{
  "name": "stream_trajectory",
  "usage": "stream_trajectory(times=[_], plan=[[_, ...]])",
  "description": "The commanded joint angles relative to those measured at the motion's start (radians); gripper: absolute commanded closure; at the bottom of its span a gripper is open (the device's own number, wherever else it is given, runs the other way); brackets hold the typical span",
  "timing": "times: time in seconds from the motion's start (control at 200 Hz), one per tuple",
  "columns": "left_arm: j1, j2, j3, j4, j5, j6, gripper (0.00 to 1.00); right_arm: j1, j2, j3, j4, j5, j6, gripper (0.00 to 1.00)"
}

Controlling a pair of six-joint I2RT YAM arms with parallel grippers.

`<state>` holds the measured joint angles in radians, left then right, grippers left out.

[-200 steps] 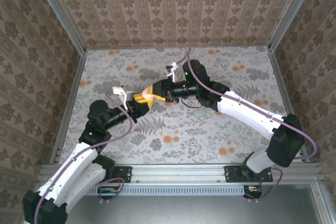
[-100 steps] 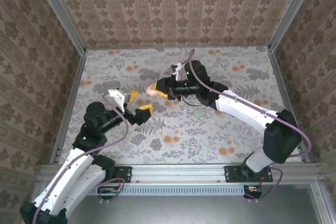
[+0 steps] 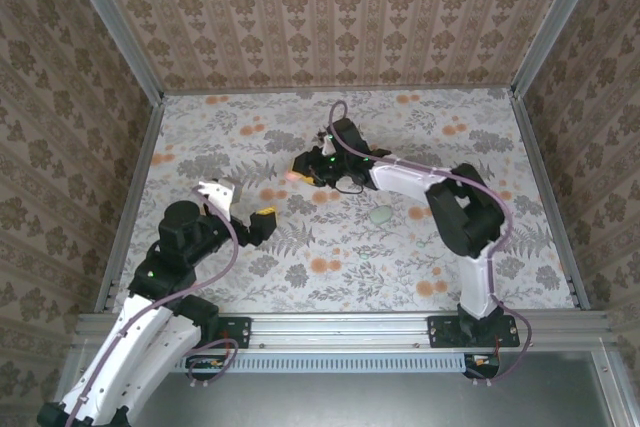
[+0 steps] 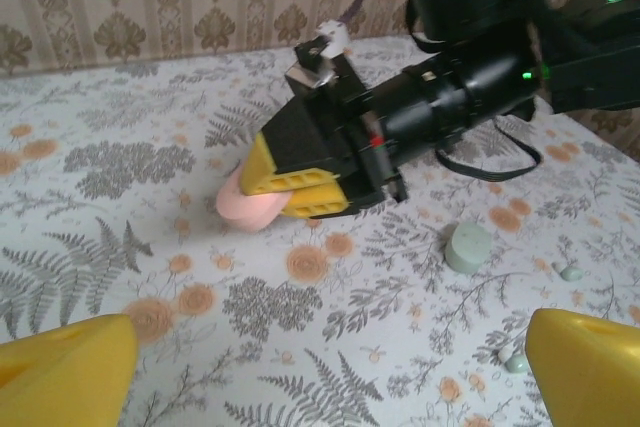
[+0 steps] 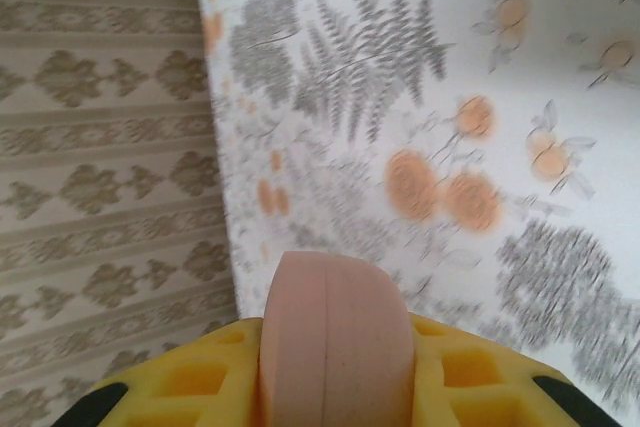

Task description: Insert the wireless bluetooth earbuds into the charging case

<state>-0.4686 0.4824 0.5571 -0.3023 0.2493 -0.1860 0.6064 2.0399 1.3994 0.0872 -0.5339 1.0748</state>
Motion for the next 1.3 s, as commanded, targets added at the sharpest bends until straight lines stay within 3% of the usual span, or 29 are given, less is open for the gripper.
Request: stream_trajectory(times=[0.0, 0.275, 0.615, 0.91, 1.295], plan=[[0.007, -0.042, 0.014, -0.07, -0.019, -0.001, 0.0, 0.0, 0.112, 0.101, 0.046, 0.014, -0.037, 0.7], [0.038, -0.12, -0.035, -0.082, -0.027, -0.016, 0.0, -0.002, 0.331, 0.31, -0.041, -0.005, -0.076, 0.67], [0.042, -0.121, -0.065, -0.046, -0.012, -0.025, 0.0, -0.01, 0.34, 0.349, -0.267, 0.029, -0.164, 0.52], [0.044, -0.121, -0.072, -0.035, -0.007, -0.033, 0.0, -0.016, 0.236, 0.342, -0.482, 0.173, -0.269, 0.47], [0.046, -0.097, -0.085, 0.027, -0.009, -0.068, 0.0, -0.047, -0.07, 0.172, -0.616, 0.308, -0.392, 0.45]])
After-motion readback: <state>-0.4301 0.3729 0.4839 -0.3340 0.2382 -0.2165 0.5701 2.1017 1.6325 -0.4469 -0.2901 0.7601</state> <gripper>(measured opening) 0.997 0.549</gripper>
